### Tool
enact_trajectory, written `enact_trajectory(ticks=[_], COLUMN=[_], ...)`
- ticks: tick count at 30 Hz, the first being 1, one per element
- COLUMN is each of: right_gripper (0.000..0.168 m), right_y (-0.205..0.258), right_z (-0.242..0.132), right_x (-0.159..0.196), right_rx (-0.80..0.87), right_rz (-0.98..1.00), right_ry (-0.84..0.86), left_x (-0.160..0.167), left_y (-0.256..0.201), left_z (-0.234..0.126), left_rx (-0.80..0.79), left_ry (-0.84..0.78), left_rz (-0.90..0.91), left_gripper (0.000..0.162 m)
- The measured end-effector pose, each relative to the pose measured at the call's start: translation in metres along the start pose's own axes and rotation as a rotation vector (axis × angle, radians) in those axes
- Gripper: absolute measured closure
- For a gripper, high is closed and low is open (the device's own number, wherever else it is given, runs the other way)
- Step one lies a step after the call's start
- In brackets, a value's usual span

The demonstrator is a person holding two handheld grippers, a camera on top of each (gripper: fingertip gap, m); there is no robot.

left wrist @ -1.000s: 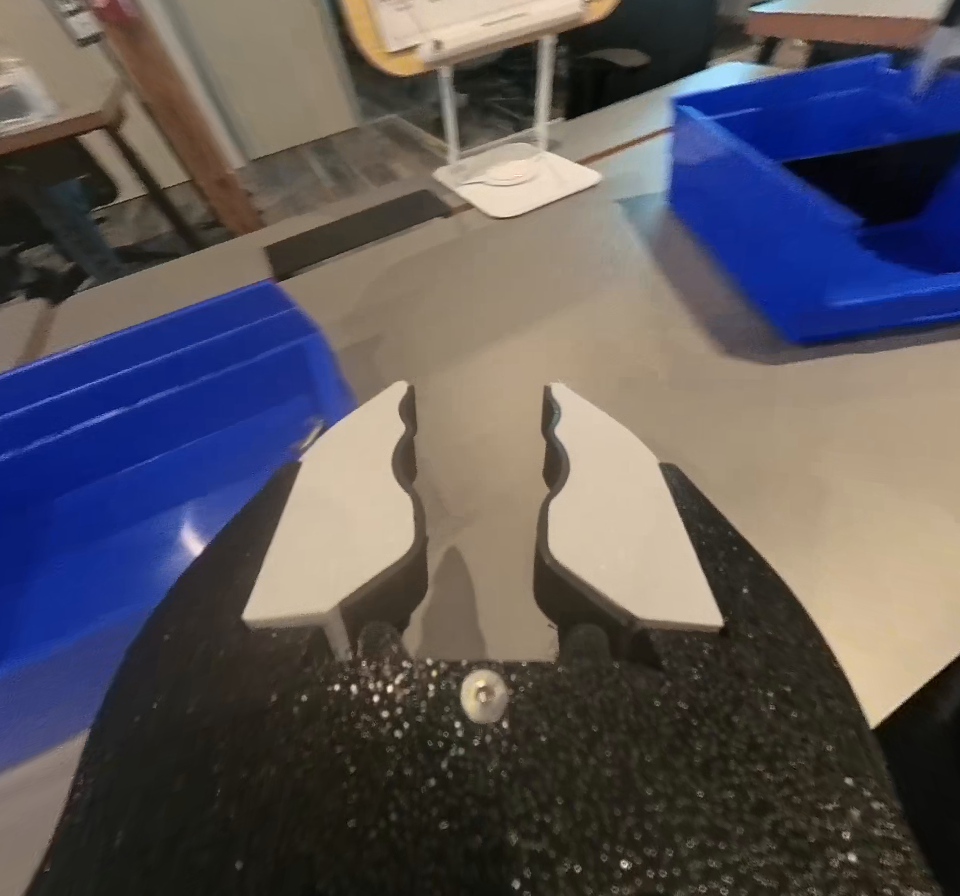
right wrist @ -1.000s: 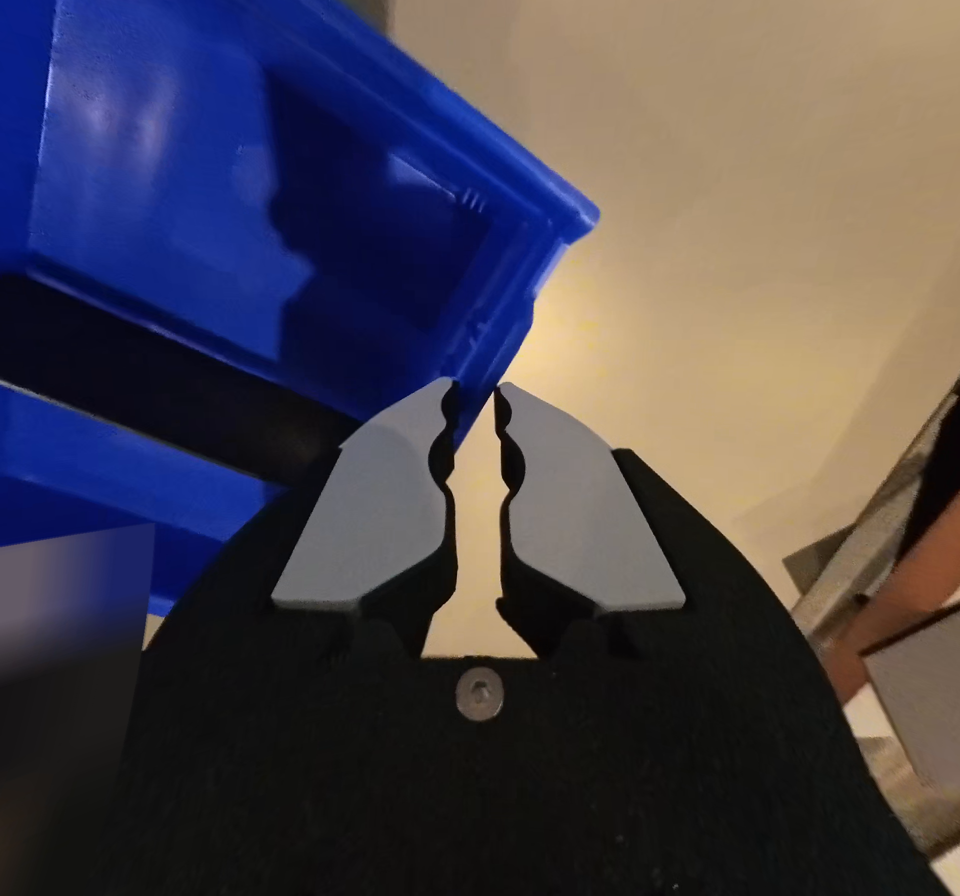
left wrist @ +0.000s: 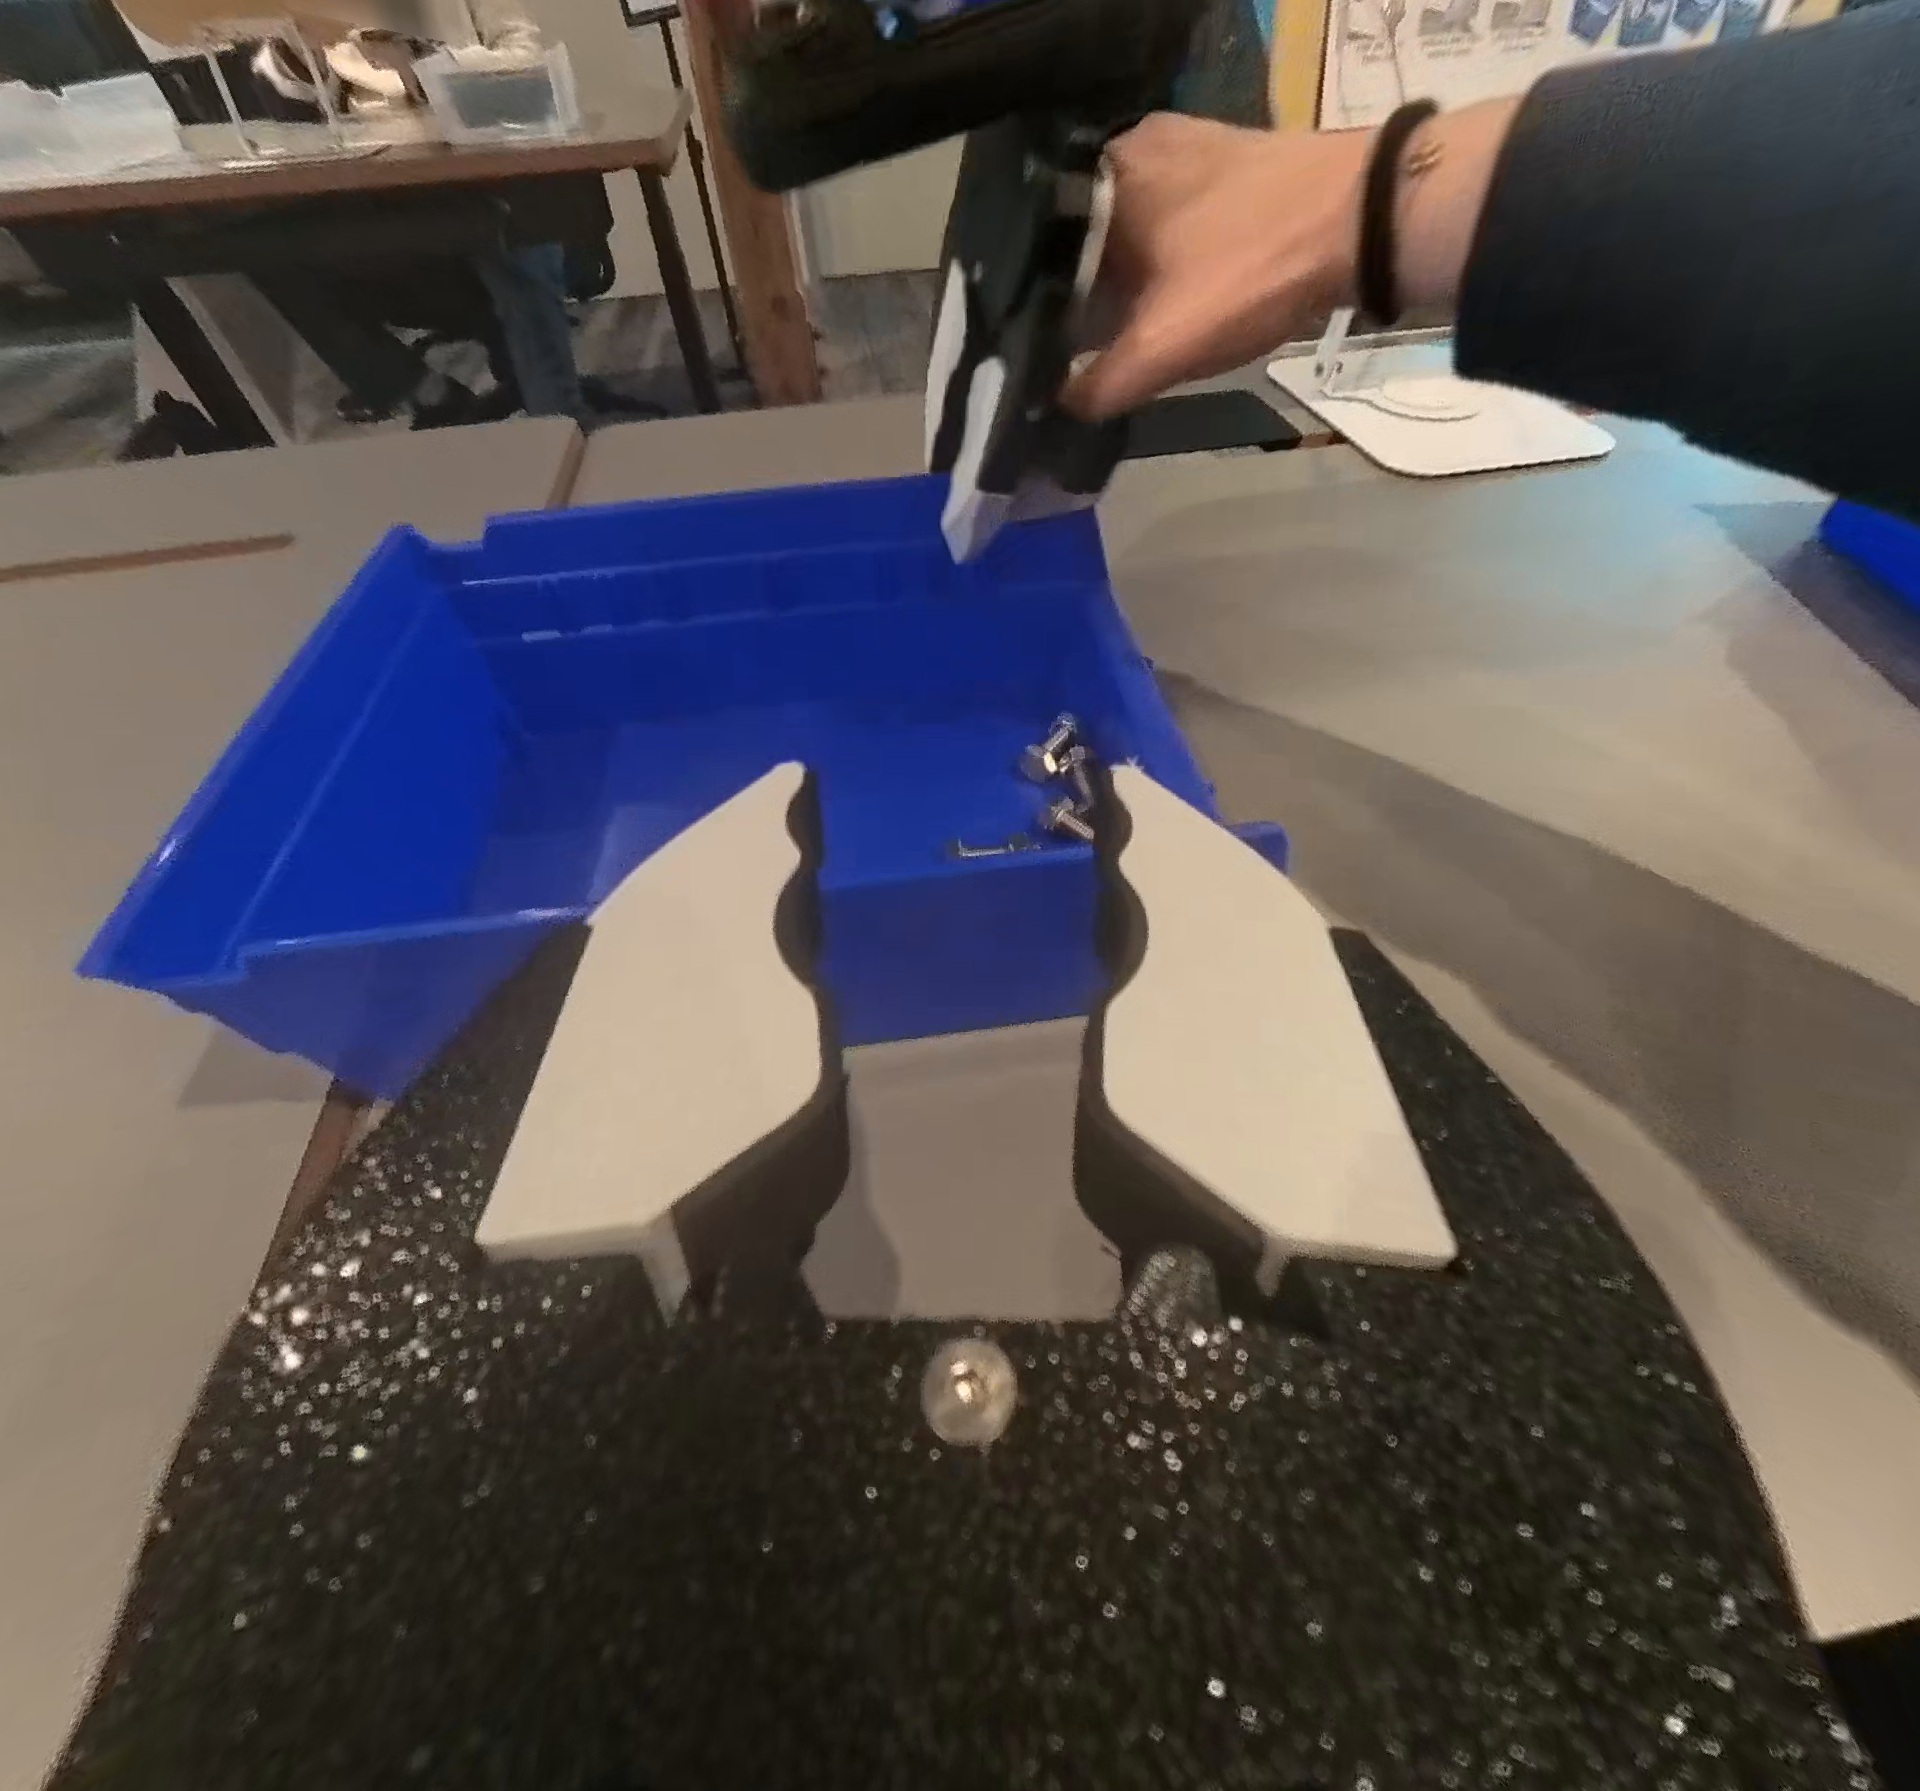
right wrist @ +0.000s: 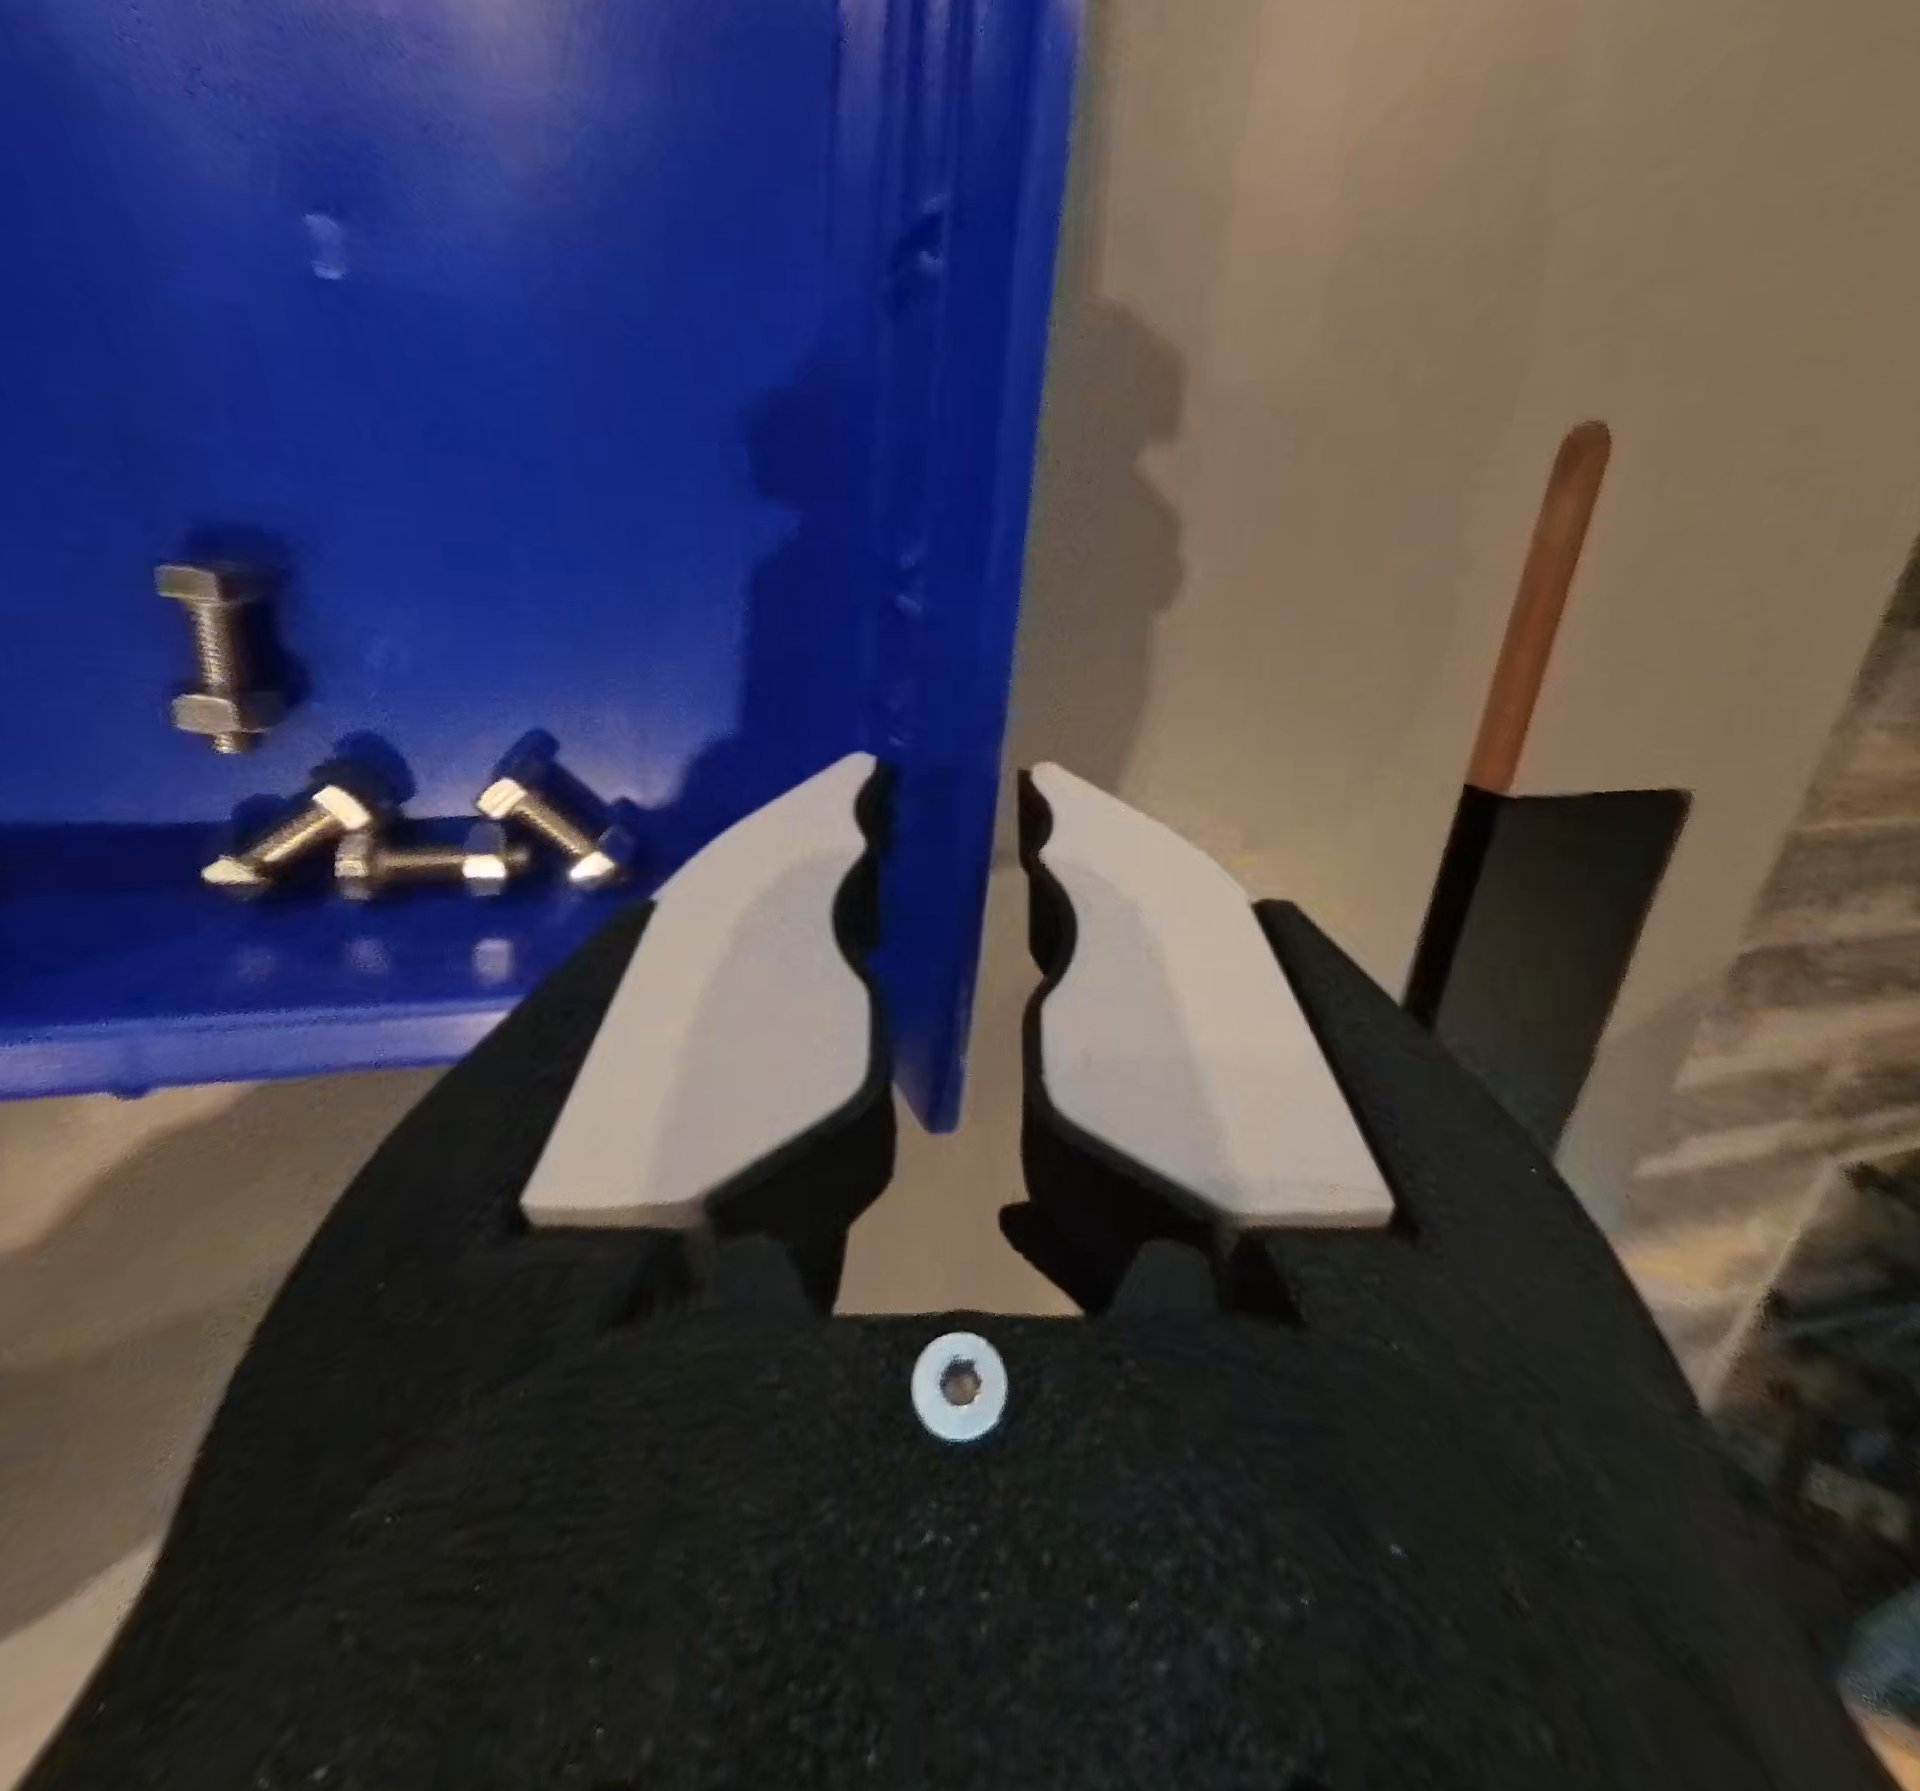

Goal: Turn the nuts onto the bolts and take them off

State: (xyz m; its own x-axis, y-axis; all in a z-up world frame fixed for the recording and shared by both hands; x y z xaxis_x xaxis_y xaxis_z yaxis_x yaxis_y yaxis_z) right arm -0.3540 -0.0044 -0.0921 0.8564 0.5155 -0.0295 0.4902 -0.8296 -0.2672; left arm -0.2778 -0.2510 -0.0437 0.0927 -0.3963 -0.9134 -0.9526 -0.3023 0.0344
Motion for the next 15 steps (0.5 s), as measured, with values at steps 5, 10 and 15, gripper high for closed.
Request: enact_trajectory(ticks=[5,10,15], right_gripper=[0.155,0.153,0.123], right_y=[-0.001,0.009,0.072], right_z=[0.001,-0.004,-0.024], right_x=[0.009,0.066,0.102], right_rx=[-0.072,-0.056,-0.282], right_rz=[0.284,0.640,0.634], right_ry=[0.035,0.122,-0.040], left_x=[0.001,0.002,-0.001], left_y=[-0.003,-0.005,-0.012], left_z=[-0.004,-0.003,-0.001], left_rx=[0.026,0.041,0.059], left_ry=[-0.007,0.000,-0.003], left_rz=[0.004,0.012,0.027], left_gripper=[0.113,0.113,0.113])
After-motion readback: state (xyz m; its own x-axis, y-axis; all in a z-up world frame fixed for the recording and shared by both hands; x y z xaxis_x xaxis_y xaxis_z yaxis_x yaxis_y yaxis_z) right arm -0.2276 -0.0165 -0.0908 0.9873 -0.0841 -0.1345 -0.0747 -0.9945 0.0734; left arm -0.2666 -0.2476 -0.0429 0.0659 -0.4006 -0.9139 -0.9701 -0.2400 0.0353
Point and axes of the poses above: each gripper's, where its closed fingertips meet, z out along the fingers, x out of its underside, y = z × x across the jaws, the point moved 4 cm from there along -z, back along the fingers, and after that the axes turned 10 degrees about y, right-handed, at the moved point
